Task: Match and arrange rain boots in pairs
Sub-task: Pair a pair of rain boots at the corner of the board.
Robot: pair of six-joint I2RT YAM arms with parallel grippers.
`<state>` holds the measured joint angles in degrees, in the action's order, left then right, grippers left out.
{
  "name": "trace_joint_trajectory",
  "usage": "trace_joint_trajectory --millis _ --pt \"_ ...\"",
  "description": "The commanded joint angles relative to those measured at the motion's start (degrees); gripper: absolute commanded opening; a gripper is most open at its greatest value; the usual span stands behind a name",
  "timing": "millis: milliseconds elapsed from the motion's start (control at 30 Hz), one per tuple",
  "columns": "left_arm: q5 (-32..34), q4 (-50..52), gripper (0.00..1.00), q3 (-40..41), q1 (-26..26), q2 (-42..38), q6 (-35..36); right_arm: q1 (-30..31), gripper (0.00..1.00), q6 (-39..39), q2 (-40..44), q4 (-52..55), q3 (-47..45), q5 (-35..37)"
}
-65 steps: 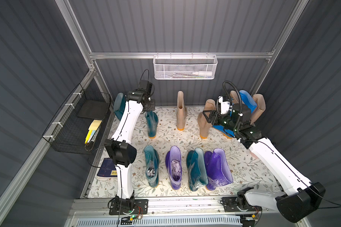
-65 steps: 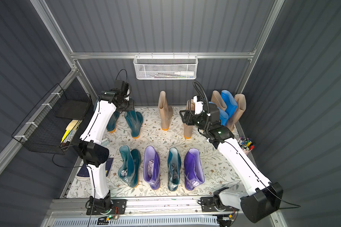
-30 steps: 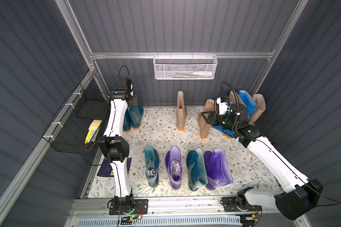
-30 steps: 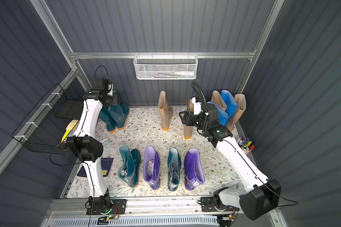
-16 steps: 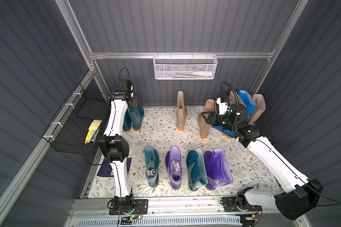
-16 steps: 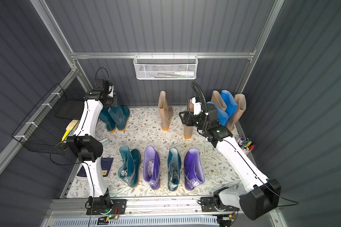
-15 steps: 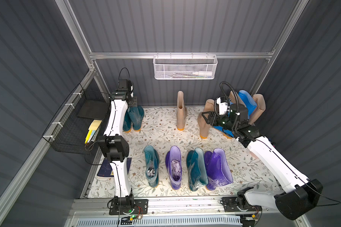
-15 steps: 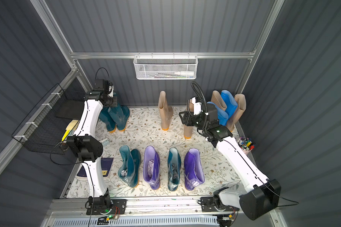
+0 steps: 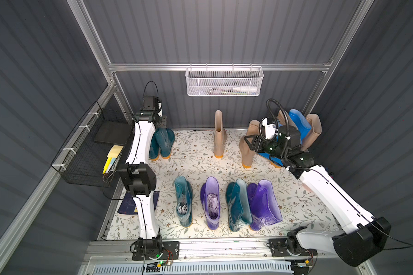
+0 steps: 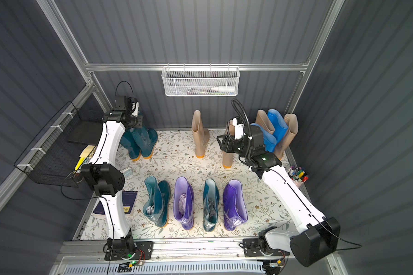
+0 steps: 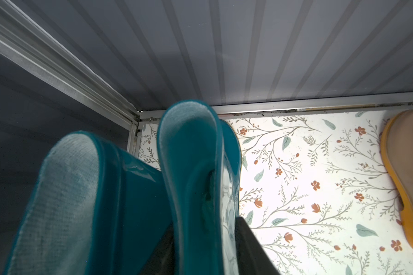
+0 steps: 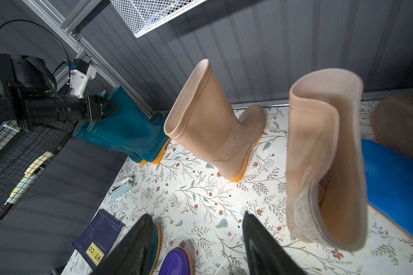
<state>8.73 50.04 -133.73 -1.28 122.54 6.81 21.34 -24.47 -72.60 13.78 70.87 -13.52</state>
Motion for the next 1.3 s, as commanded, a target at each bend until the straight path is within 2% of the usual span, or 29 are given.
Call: trace_joint_trajectory --millis 0,267,600,900,1033,1267 --pt "-1.09 -0.47 0.49 -0.95 0.39 -2.55 0.31 -0.16 0.64 -0.20 0.45 0.35 -0.15 0.00" --pt "-2.17 -1.44 0.68 -1.47 0.40 -5.58 -2.18 -0.16 0.64 2.14 1.08 2.75 1.02 1.34" --pt "-7.51 -1.43 0.76 -0.95 0.31 -10.40 -4.95 -0.15 0.65 3.09 0.28 3.16 2.75 1.13" --pt "-12.98 -3.87 0.83 4.90 -0.16 -17.04 -8.99 -0.07 0.66 3.32 -1.21 3.14 4.50 1.09" --pt "-13.12 -3.04 0.83 6.20 -3.05 -18.43 -9.42 0.00 0.67 3.12 -1.32 2.75 4.45 1.08" --pt "-8.78 -1.48 0.87 6.12 -11.68 -18.88 -9.44 -0.02 0.69 2.53 -1.05 2.81 4.32 0.44"
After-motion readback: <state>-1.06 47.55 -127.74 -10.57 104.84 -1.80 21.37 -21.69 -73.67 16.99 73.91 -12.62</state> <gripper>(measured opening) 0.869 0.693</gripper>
